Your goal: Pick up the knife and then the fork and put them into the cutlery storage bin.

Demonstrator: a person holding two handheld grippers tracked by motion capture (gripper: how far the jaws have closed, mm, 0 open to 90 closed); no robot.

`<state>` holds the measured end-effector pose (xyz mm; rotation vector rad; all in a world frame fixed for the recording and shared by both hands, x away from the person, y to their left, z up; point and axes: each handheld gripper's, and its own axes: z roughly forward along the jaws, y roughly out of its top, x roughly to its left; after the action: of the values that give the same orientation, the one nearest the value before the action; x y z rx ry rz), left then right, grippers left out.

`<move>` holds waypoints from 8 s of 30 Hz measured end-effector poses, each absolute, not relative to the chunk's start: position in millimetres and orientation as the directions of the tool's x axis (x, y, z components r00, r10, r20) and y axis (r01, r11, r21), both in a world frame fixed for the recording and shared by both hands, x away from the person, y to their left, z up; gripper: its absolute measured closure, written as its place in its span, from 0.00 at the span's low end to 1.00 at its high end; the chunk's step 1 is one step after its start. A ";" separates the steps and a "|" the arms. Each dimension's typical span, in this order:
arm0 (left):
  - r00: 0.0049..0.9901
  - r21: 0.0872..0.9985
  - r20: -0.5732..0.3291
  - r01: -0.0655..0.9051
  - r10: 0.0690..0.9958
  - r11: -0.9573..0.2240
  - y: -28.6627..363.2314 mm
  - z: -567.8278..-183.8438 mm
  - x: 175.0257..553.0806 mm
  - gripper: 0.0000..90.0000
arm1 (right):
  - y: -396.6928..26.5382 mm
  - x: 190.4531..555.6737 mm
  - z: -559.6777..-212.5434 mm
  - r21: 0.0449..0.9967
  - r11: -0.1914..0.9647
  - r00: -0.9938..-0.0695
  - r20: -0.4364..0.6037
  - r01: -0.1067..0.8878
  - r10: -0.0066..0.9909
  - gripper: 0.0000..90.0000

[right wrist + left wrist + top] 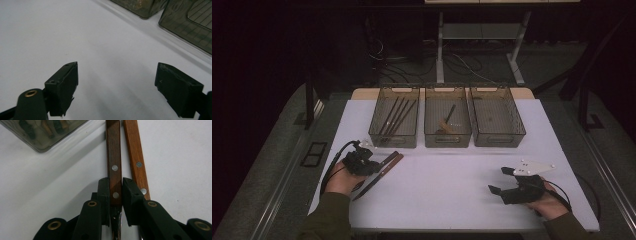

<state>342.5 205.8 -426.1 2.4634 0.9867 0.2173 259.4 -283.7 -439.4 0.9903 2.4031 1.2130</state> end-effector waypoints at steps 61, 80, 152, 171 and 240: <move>0.997 0.584 -0.078 0.036 -0.012 -0.811 5.2 -387.9 292.6 0.86 | -186.6 291.6 -406.8 0.640 0.760 -0.994 0.081 0.112 0.078 0.75; 0.995 0.683 -0.062 0.103 0.084 -0.723 41.0 -386.0 299.2 0.58 | -202.4 298.9 -408.0 0.636 0.757 -0.989 0.085 0.148 0.122 0.84; 0.790 0.773 -0.067 0.428 0.610 -0.469 175.9 -430.2 286.1 0.00 | -316.8 440.7 -381.4 0.714 0.340 -0.540 0.063 0.612 0.840 0.55; 0.783 0.753 -0.037 0.430 0.621 -0.497 178.6 -428.7 288.7 0.06 | -312.6 367.8 -367.1 0.787 0.333 -0.651 0.111 0.519 0.751 0.29; 0.954 0.651 -0.123 0.286 0.273 -0.704 97.1 -402.2 305.2 0.86 | -256.5 282.8 -412.9 0.790 0.501 -0.901 0.144 0.353 0.409 0.16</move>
<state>305.2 97.1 -402.2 2.3860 0.3913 -0.0224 282.8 -256.5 -412.9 0.6779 2.6682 1.3811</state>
